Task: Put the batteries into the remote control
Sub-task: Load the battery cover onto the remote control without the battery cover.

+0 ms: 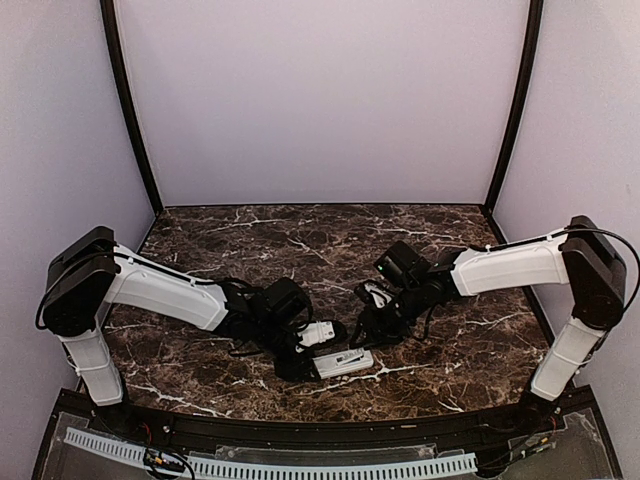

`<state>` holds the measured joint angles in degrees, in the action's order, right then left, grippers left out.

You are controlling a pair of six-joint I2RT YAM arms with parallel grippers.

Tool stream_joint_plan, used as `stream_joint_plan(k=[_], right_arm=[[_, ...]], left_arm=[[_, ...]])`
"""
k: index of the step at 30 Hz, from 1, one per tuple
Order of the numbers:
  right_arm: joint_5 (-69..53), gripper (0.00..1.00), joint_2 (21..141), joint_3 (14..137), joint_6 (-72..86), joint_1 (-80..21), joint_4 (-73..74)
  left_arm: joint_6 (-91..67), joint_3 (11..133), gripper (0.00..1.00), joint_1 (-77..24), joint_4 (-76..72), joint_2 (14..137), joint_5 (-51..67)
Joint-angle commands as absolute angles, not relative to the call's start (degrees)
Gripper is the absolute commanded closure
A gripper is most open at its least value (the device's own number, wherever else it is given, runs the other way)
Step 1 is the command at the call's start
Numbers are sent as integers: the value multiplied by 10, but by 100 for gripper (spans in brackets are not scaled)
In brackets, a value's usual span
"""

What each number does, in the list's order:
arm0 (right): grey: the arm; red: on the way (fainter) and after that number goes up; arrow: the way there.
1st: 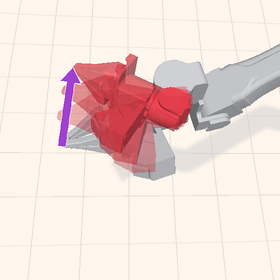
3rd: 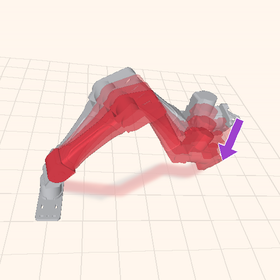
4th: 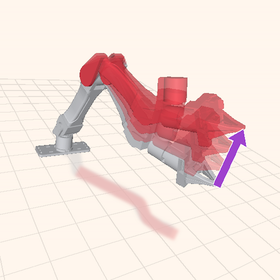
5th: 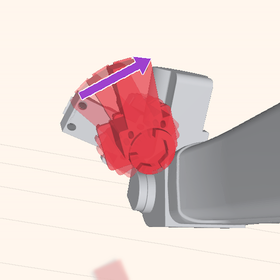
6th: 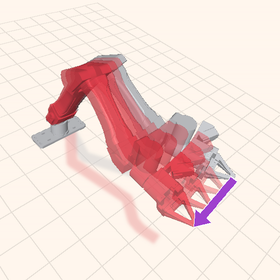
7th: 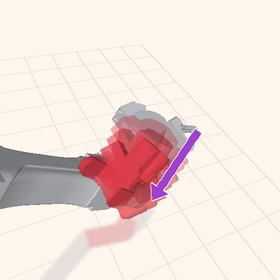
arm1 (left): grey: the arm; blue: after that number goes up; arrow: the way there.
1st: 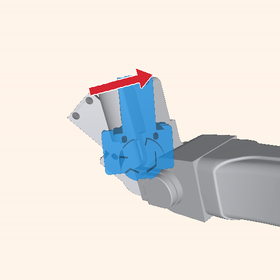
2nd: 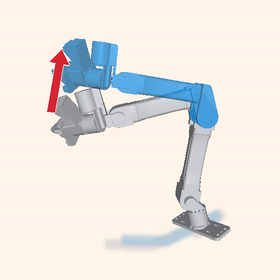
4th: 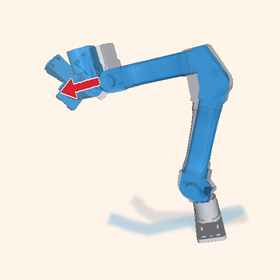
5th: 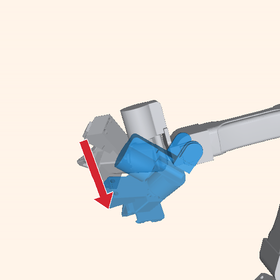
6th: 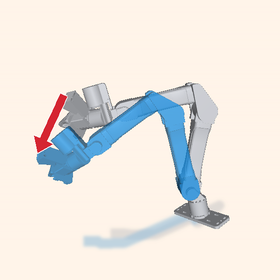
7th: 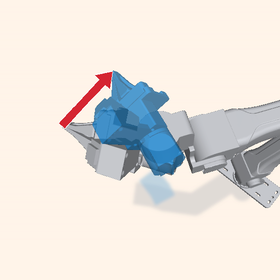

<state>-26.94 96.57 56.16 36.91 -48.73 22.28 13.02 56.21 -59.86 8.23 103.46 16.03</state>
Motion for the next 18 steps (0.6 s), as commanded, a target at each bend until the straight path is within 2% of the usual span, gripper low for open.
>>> stream_joint_plan(k=[1, 4, 7, 12, 18], right_arm=[[-265, 63, 972, 563, 366, -493, 217], [-271, 64, 971, 552, 372, -493, 205], [-277, 71, 970, 550, 375, -493, 198], [-285, 77, 972, 547, 377, -493, 196], [-283, 79, 962, 538, 384, -493, 192]], left_arm=[[124, 554, 85, -604, 127, 1064, 168], [124, 554, 85, -604, 127, 1065, 169], [123, 554, 85, -604, 127, 1065, 168], [123, 554, 85, -604, 127, 1065, 168], [123, 554, 85, -604, 127, 1065, 168]])
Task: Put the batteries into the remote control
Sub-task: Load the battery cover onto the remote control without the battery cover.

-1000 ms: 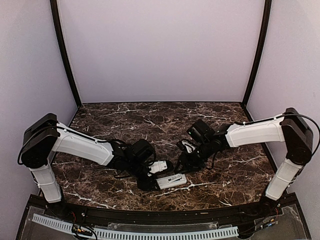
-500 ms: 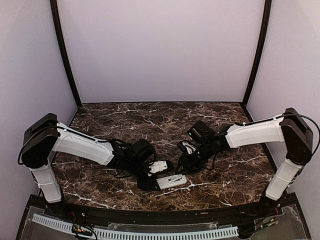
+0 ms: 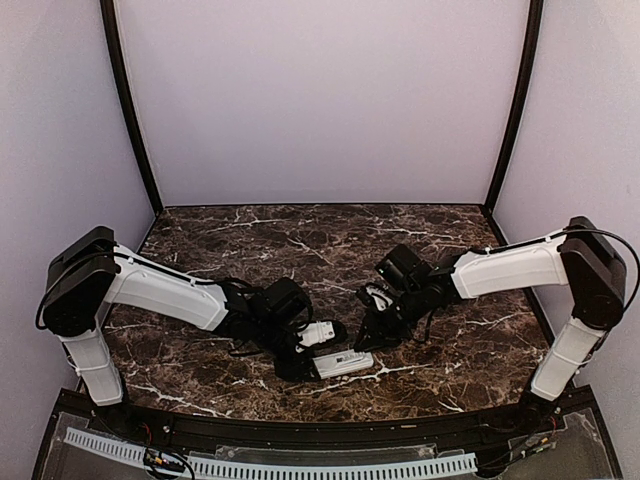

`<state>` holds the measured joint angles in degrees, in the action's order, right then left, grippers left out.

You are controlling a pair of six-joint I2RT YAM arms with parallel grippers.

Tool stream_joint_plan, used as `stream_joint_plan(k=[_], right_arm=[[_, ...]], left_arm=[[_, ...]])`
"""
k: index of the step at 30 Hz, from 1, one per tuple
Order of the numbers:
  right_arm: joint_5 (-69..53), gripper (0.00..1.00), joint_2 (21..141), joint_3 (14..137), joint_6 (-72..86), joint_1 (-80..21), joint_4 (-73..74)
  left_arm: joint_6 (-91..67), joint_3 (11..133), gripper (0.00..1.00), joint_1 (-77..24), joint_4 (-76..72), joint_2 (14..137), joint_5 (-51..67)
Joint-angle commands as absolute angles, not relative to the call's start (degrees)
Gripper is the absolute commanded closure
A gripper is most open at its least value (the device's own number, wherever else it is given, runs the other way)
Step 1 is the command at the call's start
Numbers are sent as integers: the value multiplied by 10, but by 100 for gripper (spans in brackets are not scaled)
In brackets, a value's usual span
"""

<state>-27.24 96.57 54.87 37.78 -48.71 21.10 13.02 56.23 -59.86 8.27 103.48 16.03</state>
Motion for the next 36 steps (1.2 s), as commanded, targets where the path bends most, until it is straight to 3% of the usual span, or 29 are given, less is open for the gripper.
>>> stream_joint_plan(k=[1, 21, 36], right_arm=[[-282, 79, 962, 538, 385, -493, 190], [-292, 74, 973, 534, 398, -504, 172], [-254, 63, 964, 560, 376, -505, 220]], left_arm=[[123, 554, 85, -604, 127, 1065, 168], [124, 555, 85, -604, 128, 1066, 169], [124, 556, 85, -604, 129, 1067, 170]])
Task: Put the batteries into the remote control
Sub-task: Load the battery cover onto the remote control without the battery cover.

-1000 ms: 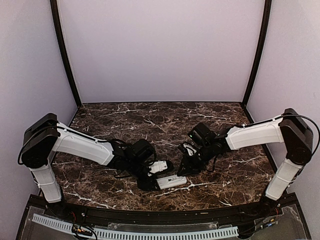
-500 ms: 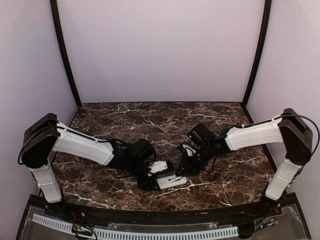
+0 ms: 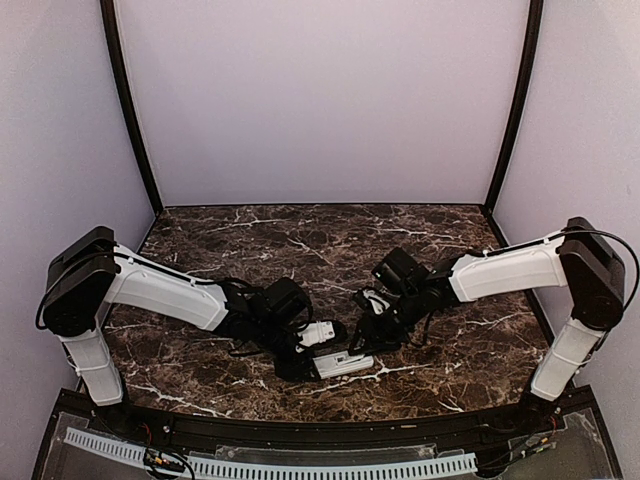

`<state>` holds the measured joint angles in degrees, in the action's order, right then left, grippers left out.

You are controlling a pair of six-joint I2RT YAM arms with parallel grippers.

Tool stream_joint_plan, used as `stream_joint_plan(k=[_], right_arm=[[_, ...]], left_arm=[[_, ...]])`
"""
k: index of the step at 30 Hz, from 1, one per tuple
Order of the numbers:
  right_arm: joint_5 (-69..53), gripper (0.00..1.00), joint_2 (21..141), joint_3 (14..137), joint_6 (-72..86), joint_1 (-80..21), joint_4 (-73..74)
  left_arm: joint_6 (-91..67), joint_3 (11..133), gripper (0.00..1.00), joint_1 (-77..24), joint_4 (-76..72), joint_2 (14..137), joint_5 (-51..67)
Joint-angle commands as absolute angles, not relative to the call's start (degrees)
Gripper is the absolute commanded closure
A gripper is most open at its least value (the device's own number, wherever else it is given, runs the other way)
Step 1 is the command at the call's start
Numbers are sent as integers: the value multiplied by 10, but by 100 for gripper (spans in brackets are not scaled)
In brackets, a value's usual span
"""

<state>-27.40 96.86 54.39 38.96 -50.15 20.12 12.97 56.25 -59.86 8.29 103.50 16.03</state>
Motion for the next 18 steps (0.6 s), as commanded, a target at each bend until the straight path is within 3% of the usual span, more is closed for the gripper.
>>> stream_joint_plan(k=[1, 18], right_arm=[[-253, 62, 964, 562, 374, -505, 221], [-238, 55, 958, 574, 370, -508, 248]], left_arm=[[124, 556, 85, -604, 130, 1067, 169], [124, 558, 85, -604, 131, 1067, 169]])
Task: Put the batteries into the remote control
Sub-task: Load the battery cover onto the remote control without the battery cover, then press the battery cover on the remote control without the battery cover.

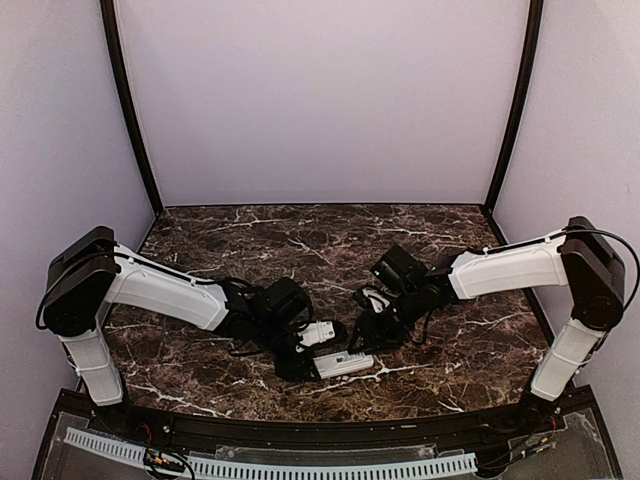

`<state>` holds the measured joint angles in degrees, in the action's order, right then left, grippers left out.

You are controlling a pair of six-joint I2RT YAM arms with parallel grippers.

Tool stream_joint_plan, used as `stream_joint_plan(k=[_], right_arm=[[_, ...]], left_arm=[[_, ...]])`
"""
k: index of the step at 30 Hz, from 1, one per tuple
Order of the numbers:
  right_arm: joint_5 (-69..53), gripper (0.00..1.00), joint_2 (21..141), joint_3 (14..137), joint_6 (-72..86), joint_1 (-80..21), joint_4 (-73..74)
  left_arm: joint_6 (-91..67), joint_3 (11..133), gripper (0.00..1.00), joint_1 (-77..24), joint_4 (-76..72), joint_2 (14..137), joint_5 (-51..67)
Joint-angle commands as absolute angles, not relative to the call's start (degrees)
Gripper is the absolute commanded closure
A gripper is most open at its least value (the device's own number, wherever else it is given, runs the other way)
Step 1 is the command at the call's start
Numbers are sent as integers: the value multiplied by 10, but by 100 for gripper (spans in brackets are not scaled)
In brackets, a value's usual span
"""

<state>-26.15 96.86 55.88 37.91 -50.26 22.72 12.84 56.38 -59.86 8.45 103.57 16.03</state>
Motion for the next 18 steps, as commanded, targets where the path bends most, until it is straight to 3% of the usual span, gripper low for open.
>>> stream_joint_plan(k=[1, 8, 9, 14, 18], right_arm=[[-236, 54, 956, 575, 369, -508, 250], [-197, 56, 949, 610, 345, -509, 300], [-186, 59, 947, 619, 338, -509, 312], [-229, 99, 916, 609, 336, -509, 265], [-280, 100, 924, 580, 365, -510, 203]], left_arm=[[123, 558, 85, -604, 131, 1067, 169], [123, 558, 85, -604, 132, 1067, 169], [123, 558, 85, -604, 132, 1068, 169], [123, 558, 85, -604, 131, 1067, 169], [123, 558, 85, -604, 131, 1068, 170]])
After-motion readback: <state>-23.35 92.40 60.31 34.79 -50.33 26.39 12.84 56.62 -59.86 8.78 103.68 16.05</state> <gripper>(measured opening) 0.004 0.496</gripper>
